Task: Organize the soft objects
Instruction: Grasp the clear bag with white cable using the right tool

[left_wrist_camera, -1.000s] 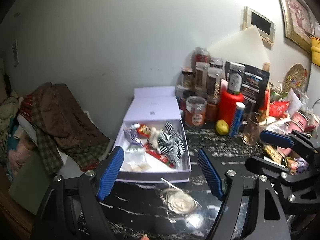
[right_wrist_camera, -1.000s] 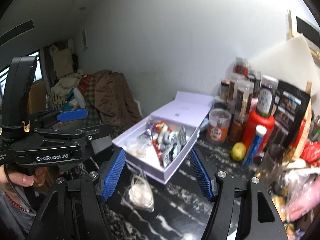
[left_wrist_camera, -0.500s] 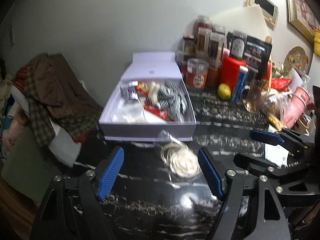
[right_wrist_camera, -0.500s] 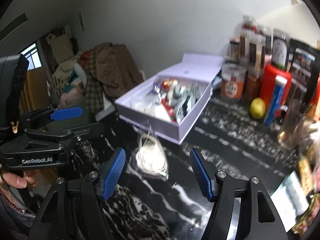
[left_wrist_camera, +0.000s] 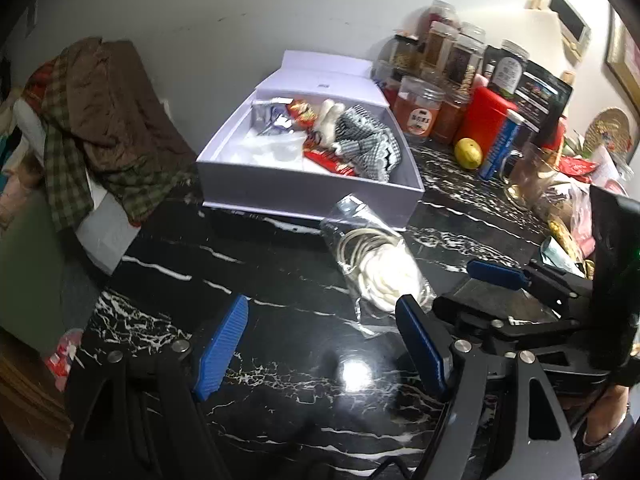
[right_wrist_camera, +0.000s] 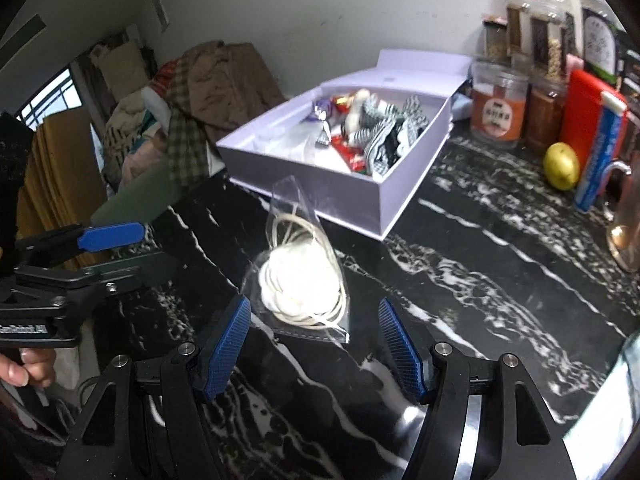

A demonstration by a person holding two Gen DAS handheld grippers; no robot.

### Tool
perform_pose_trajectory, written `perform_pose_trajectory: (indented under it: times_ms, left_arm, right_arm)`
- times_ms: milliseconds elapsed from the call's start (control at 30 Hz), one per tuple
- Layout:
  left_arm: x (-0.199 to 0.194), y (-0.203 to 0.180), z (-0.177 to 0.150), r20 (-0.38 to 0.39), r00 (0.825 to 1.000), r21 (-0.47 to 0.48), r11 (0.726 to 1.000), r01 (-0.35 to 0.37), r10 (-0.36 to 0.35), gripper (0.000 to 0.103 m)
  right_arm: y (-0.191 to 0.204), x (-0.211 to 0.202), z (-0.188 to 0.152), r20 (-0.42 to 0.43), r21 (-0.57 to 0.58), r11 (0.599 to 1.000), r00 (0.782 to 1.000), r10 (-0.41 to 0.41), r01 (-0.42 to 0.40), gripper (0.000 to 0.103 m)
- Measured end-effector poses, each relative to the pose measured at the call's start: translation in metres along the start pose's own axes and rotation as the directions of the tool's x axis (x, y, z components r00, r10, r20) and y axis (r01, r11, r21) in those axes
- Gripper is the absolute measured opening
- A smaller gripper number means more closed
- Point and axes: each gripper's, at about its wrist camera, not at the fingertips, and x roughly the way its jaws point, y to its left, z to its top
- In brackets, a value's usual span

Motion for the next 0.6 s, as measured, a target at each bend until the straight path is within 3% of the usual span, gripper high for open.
perform_pose_trajectory:
  times_ms: [300, 400, 433, 500, 533, 600]
  left_arm:
    - [0.019, 0.010, 0.005, -0.029, 1.000, -0.032, 0.999, -0.001, 0.000, 0.076]
    - [0.024, 0.010, 0.009, -0.039, 0.999, -0.027, 1.000, 0.014, -0.015, 0.076]
    - [0.026, 0.010, 0.010, -0.041, 0.999, -0.029, 0.999, 0.021, -0.022, 0.076]
    - [0.029, 0.008, 0.014, -0.045, 0.998, -0.025, 0.999, 0.032, -0.033, 0.076]
    - [0.031, 0.007, 0.015, -0.046, 0.998, -0.022, 0.999, 0.033, -0.034, 0.076]
    - [0.035, 0.003, 0.018, -0.050, 0.998, -0.008, 0.999, 0.037, -0.037, 0.076]
  right_arm:
    - [0.004, 0.035, 0.000, -0.070, -0.038, 0.999, 0.998, 0.011, -0.013, 0.065]
    - [0.009, 0.039, -0.002, -0.068, -0.081, 0.997, 0.998, -0.009, 0.004, 0.046]
    - [0.009, 0.039, -0.003, -0.068, -0.090, 0.996, 0.998, -0.010, 0.004, 0.035]
    - [0.007, 0.040, -0.001, -0.068, -0.090, 0.996, 0.998, -0.011, 0.005, 0.029]
    - [0.005, 0.040, -0.001, -0.069, -0.085, 0.996, 0.998, -0.004, -0.001, 0.020]
    - [-0.001, 0.039, 0.000, -0.073, -0.058, 0.998, 0.997, 0.020, -0.024, 0.017]
